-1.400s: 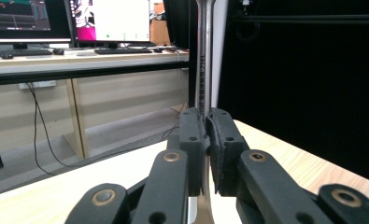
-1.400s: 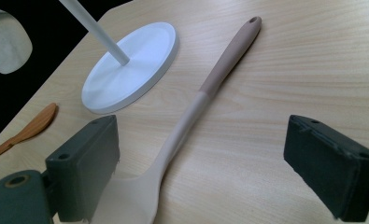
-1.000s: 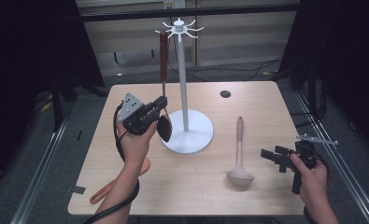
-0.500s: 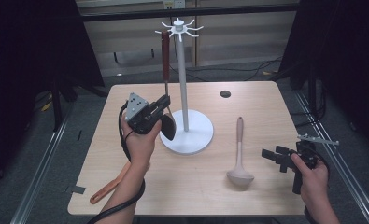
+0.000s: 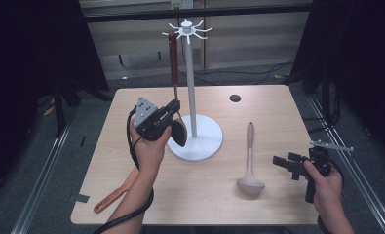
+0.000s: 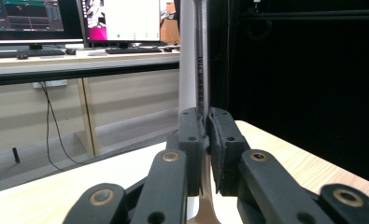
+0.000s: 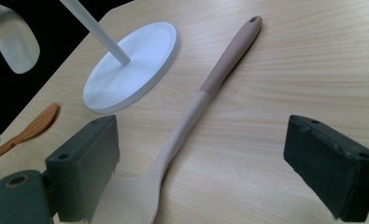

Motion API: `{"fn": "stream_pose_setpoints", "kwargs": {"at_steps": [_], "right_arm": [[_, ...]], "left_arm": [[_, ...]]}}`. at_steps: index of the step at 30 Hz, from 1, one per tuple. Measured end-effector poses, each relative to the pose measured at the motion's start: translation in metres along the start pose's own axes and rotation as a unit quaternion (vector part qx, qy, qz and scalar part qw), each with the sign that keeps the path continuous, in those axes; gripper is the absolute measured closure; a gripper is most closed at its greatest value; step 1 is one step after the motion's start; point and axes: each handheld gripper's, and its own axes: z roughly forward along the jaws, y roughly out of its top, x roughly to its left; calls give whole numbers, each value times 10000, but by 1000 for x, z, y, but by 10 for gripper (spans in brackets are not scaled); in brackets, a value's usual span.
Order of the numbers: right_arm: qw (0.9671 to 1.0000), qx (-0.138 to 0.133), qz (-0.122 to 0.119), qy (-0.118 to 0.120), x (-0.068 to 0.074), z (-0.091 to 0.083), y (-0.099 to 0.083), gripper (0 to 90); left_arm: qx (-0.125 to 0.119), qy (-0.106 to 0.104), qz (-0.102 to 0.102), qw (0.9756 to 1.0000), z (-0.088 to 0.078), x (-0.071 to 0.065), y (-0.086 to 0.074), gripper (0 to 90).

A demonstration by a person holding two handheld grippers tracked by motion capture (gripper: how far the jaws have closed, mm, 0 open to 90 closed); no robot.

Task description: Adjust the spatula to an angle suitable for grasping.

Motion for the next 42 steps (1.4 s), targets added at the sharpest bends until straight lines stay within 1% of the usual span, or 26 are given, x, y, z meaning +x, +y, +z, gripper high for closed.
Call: {"fn": "stream_pose_setpoints", "kwargs": {"at_steps": [2,4,6,9,11,12,13,14,15,16,19,20,21,23,25,26,28,29,30,31,34,36,38,40,41,42], "right_arm": [[10000,-2,-1,3,0,0,0,102],[10000,4,-5,4,0,0,0,102],[10000,-4,-45,-2,0,0,0,102],[10000,12,-44,5,0,1,0,102],[10000,31,-44,14,0,2,0,102],[10000,45,-56,0,0,2,-1,102],[10000,50,-45,25,1,2,-1,102],[10000,54,-31,26,1,2,-1,102],[10000,49,-21,31,1,2,-1,102],[10000,51,-19,31,1,3,-1,102],[10000,52,-49,18,1,3,-1,102],[10000,56,-55,18,0,3,-1,102],[10000,54,-56,21,0,3,-1,102],[10000,56,-58,15,0,3,-1,102],[10000,53,-55,23,0,3,-1,102],[10000,55,-55,20,0,3,-1,102],[10000,51,-52,24,0,3,-1,102],[10000,54,-55,23,0,3,-1,102],[10000,53,-49,28,0,3,-1,102],[10000,54,-46,32,0,3,-1,102],[10000,47,-40,42,1,3,-1,102],[10000,41,-31,49,1,3,-1,102],[10000,40,-21,59,1,3,-1,102],[10000,36,-16,56,1,3,-1,102],[10000,37,-9,56,1,2,-1,102],[10000,29,-9,63,1,2,-1,102]], "left_arm": [[-133,9,62,9999,0,-1,-2,814],[-117,-44,29,9999,0,-1,0,804],[-112,-53,96,9999,0,1,2,800],[-98,-88,140,9998,0,4,5,800],[-102,-60,141,9998,-1,5,6,798],[-125,-60,87,9999,-1,5,6,797],[-155,-87,94,9998,-1,5,6,797],[-156,-113,179,9997,-2,6,7,798],[-179,-126,156,9996,-2,6,8,802],[-246,-164,132,9995,-2,6,9,813],[-449,-239,178,9985,-3,5,14,851],[-566,-272,184,9979,-3,5,16,869],[-605,-303,274,9973,-4,6,20,882],[-767,-289,310,9962,-4,5,28,893],[-887,-249,355,9951,-4,3,38,899],[-959,-253,353,9944,-3,2,44,900],[-1068,-271,419,9930,-2,-1,56,900],[-1138,-273,414,9923,-2,-3,62,900],[-1202,-272,473,9912,-1,-4,68,900],[-1271,-275,483,9903,-1,-5,73,900],[-1503,-243,446,9873,0,-8,85,900],[-1604,-256,406,9859,1,-9,91,900],[-1690,-232,419,9845,3,-11,95,900],[-1764,-278,328,9834,5,-11,96,900],[-1834,-280,331,9821,7,-12,97,900],[-1875,-275,306,9814,8,-12,98,900]]}}
